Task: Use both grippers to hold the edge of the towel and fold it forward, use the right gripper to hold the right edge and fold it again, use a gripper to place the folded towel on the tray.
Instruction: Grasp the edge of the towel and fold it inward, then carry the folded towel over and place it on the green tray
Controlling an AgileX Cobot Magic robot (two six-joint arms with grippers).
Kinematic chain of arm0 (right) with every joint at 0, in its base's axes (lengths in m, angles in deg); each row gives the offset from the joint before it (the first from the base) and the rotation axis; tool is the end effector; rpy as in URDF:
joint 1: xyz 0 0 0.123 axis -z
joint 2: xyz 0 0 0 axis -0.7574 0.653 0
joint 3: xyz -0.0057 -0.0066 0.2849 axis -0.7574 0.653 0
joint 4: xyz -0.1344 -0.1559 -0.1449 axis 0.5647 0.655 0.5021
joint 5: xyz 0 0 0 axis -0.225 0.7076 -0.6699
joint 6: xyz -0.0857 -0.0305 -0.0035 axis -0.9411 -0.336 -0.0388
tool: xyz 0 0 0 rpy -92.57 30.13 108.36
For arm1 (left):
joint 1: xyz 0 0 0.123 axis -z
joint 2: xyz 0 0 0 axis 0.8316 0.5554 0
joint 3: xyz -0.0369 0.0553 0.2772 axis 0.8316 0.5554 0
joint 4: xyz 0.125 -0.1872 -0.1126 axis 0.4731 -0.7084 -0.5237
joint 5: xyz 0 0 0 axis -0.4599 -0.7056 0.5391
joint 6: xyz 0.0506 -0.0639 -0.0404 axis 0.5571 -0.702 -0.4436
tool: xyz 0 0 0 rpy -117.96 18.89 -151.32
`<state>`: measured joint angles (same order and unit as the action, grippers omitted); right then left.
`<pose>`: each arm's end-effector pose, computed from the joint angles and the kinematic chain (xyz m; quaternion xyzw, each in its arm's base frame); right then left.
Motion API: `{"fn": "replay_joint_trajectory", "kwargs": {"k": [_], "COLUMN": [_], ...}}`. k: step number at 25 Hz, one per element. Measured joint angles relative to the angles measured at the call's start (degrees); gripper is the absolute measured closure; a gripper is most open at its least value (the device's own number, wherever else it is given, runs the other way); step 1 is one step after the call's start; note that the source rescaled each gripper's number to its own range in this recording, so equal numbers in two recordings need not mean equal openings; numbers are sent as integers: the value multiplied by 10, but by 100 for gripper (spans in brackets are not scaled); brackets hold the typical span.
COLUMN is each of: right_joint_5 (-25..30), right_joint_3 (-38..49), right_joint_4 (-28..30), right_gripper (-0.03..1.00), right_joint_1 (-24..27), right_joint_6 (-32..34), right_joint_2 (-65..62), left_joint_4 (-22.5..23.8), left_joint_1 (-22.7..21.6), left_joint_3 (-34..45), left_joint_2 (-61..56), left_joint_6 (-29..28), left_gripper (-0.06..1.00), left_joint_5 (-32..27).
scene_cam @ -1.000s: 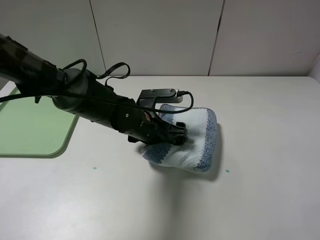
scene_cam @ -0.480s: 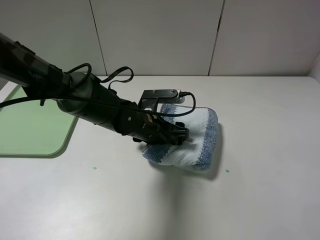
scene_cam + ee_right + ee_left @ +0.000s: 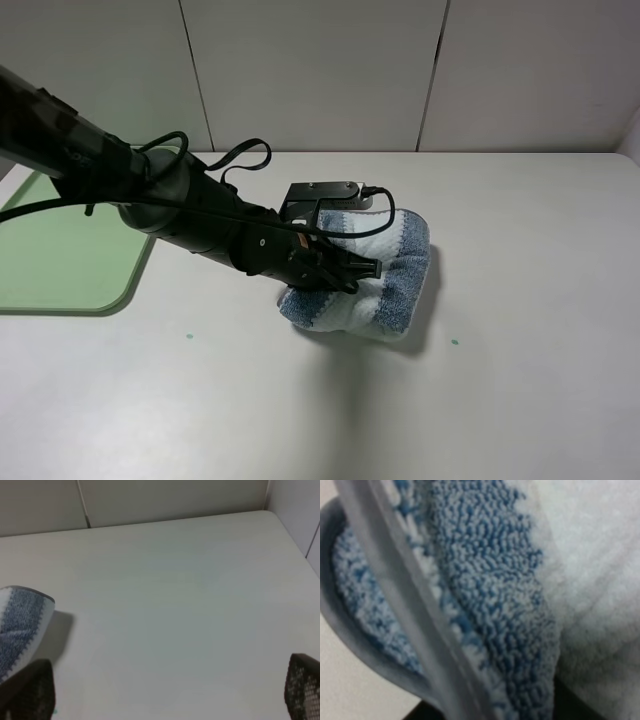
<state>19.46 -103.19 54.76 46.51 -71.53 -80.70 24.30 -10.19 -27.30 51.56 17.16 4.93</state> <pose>-0.0044 -0.0056 0.2806 0.0289 0.8423 0.0086 0.5381 0.2804 -0.2844 0.0884 0.1243 0.9140 -0.2169 0.3196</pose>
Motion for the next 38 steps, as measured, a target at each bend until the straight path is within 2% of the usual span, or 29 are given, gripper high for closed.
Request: {"fn": "replay_joint_trajectory", "kwargs": {"k": [9, 16, 30, 38], "right_joint_5": [0, 0, 0, 0], "right_joint_3": [0, 0, 0, 0], "right_joint_4": [0, 0, 0, 0], "right_gripper": [-3, -3, -3, -3], "right_joint_1": [0, 0, 0, 0], "right_joint_6": [0, 0, 0, 0], "right_joint_2": [0, 0, 0, 0], "left_joint_4": [-1, -1, 0, 35], "left_joint_1": [0, -7, -99, -165], "left_joint_3": [0, 9, 112, 161], "left_joint_2": [0, -20, -121, -173], "left_joint_6": [18, 34, 72, 77], "left_gripper": [72, 72, 72, 72], "left_joint_5": [-2, -25, -47, -52]}}
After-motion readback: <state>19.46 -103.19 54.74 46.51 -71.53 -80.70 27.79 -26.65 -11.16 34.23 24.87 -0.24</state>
